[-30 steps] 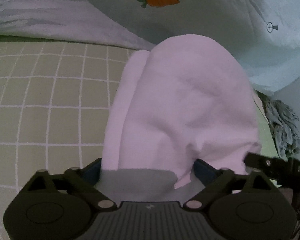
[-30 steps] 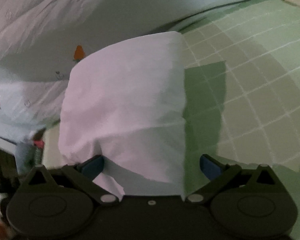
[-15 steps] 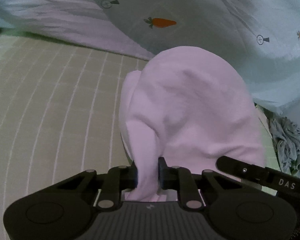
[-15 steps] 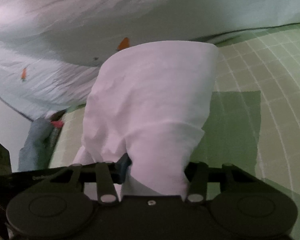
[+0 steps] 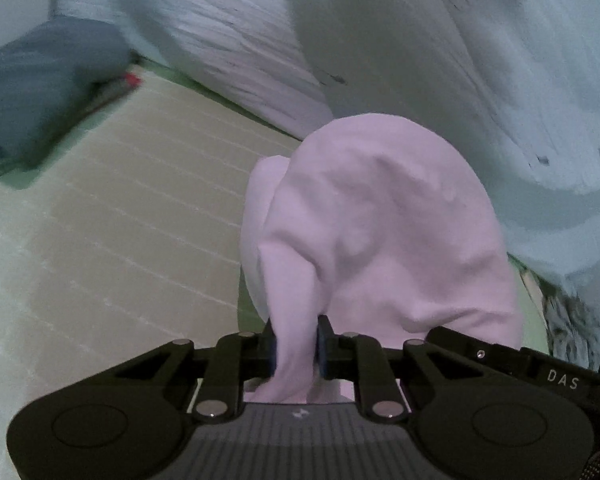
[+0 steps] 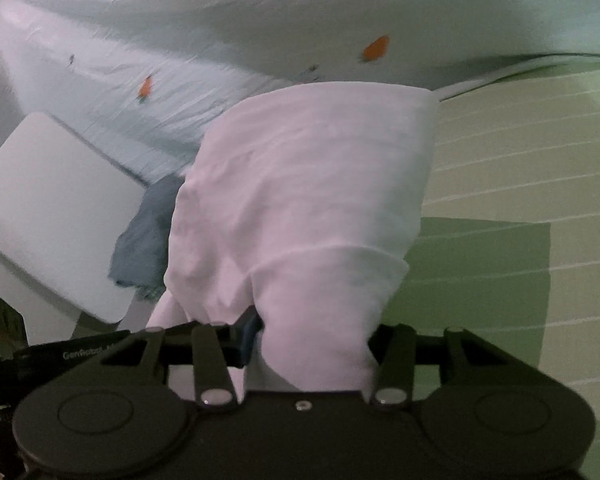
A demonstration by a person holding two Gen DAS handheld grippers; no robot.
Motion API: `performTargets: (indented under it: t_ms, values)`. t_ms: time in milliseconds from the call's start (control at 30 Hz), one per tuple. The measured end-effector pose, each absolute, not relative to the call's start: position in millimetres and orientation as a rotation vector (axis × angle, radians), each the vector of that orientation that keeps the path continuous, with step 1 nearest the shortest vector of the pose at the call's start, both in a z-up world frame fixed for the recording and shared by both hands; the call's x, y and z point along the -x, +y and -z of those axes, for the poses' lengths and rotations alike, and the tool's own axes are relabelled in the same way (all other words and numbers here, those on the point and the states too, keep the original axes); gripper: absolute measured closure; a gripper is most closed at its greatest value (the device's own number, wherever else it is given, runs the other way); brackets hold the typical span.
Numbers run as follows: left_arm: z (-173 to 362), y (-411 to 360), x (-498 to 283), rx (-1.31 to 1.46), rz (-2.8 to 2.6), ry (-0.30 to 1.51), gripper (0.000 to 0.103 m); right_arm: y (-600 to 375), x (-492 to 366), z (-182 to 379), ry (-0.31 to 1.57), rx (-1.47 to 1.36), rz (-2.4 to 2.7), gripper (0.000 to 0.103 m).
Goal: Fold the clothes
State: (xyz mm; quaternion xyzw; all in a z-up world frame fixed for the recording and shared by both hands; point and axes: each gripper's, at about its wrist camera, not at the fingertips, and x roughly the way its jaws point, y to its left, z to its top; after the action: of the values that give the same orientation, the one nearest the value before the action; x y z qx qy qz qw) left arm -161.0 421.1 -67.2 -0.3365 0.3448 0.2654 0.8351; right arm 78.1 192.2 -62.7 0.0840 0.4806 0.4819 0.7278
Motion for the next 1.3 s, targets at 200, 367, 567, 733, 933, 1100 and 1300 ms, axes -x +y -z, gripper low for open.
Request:
performTargets:
  t_ms: [200, 367, 567, 733, 933, 1100, 1300]
  values:
    - [60, 472, 199, 0.744, -0.660, 0.692, 0.084, 265, -59, 68, 1.100, -0.158, -1.152, 0.055]
    - [43, 548, 225, 0.745, -0.706, 0.635, 0.085, 343, -45, 67, 1.113, -0.173, -1.235, 0.055]
    - [-1, 646, 232, 0.657, -0.754, 0.590, 0.085, 447, -40, 56, 1.097, -0.267, -1.317, 0.055]
    - [-57, 731, 229, 0.523, -0.810, 0.507, 0.085, 534, -42, 35, 1.082, -0.449, -1.365, 0.055]
    - [-45, 818, 230, 0.481, -1.005, 0.475, 0.059, 643, -40, 49, 1.117, -0.587, -1.314, 0.050]
    - [54, 840, 250, 0.718, -1.147, 0.535, 0.060, 682, -46, 124, 1.302, -0.559, -1.126, 0.045]
    - [69, 825, 246, 0.670, -1.182, 0.506, 0.055, 677, -55, 129, 1.310, -0.535, -1.166, 0.035]
